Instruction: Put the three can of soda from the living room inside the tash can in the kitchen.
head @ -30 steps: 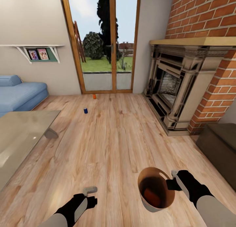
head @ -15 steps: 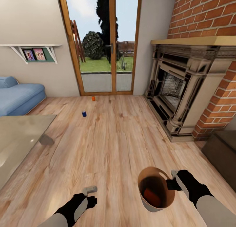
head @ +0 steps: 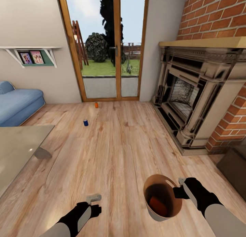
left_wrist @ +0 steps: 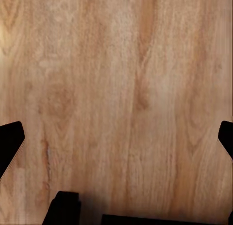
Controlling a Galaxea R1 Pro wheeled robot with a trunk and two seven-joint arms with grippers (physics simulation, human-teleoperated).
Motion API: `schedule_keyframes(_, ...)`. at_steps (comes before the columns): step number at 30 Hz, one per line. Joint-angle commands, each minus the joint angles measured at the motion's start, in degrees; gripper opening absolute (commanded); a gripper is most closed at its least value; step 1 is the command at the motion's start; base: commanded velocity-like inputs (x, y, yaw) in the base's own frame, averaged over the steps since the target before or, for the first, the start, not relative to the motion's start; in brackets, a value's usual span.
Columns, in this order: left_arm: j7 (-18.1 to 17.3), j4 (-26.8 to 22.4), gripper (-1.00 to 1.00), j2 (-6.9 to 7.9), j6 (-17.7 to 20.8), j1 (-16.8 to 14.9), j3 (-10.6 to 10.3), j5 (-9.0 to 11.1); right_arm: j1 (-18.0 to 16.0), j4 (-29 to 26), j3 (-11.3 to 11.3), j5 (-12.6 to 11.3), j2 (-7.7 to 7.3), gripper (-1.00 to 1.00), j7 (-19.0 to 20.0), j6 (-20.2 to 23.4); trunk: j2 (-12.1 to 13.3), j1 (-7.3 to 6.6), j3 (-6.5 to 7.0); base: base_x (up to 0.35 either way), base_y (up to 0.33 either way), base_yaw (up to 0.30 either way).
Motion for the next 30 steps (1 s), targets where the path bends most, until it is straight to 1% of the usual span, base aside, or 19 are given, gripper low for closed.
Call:
schedule_keyframes(1, 0.0, 0.0, 1.0, 0.0, 0.0, 0.0, 0.0, 0.0, 0.0, 0.0, -0.1, -0.7, 0.01, -1.0, 0.3, 0.0, 0.0, 0.0, 0.01, 0.349, 0.0, 0.0)
schedule_keyframes(23, -0.1, -0.1, 1.0, 0.07, 0.0, 0.0, 0.0, 0.0, 0.0, -0.1, -0.1, -0.7, 0.04, -1.0, 0.3, 0.0, 0.0, 0.0, 0.01, 0.349, 0.0, 0.0)
schedule_keyframes(30, -1.1, -0.2, 1.0, 0.02, 0.1, 0.0, -0.1, 0.0, 0.0, -0.6, -0.1, -0.7, 0.04, -1.0, 0.3, 0.0, 0.0, 0.0, 0.01, 0.343, 0.0, 0.0)
